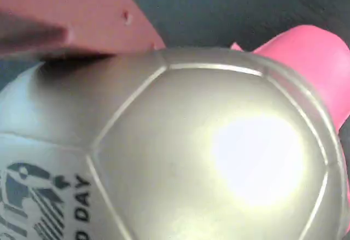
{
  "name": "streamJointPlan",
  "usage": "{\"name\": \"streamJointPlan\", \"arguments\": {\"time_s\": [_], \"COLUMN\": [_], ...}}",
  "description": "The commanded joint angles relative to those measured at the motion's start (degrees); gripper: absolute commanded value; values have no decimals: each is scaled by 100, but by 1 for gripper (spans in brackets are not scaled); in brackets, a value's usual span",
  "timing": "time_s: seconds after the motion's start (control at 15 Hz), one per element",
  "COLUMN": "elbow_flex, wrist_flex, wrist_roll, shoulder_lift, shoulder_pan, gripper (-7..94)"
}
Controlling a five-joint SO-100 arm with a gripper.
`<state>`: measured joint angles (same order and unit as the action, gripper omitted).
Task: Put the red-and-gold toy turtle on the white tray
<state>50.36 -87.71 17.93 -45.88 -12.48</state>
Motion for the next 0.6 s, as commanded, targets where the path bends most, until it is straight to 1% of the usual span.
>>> {"name": "streamJointPlan", "arguments": {"time_s": [0.0, 0.33, 0.53], "elbow_flex": [-88, 879, 967], "wrist_flex": [35, 79, -308], "wrist_roll": [-193, -325, -237], "shoulder_lift": [-1441, -3138, -4104], "shoulder_pan": [-26, 202, 809], "gripper": [0, 0, 0]}}
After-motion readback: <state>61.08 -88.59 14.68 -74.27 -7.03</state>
